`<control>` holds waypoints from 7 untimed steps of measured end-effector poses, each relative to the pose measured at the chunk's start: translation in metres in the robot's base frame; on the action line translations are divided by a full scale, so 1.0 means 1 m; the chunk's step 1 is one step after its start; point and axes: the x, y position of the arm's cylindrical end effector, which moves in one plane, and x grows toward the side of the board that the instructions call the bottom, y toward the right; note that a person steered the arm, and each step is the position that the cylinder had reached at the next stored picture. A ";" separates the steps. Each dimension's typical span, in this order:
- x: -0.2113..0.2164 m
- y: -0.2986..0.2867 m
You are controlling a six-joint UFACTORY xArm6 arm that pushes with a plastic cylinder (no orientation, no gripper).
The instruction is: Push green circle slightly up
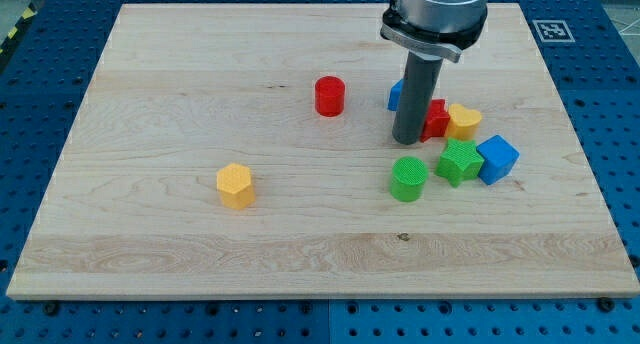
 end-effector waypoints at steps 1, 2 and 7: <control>0.001 -0.055; 0.032 -0.079; 0.082 0.046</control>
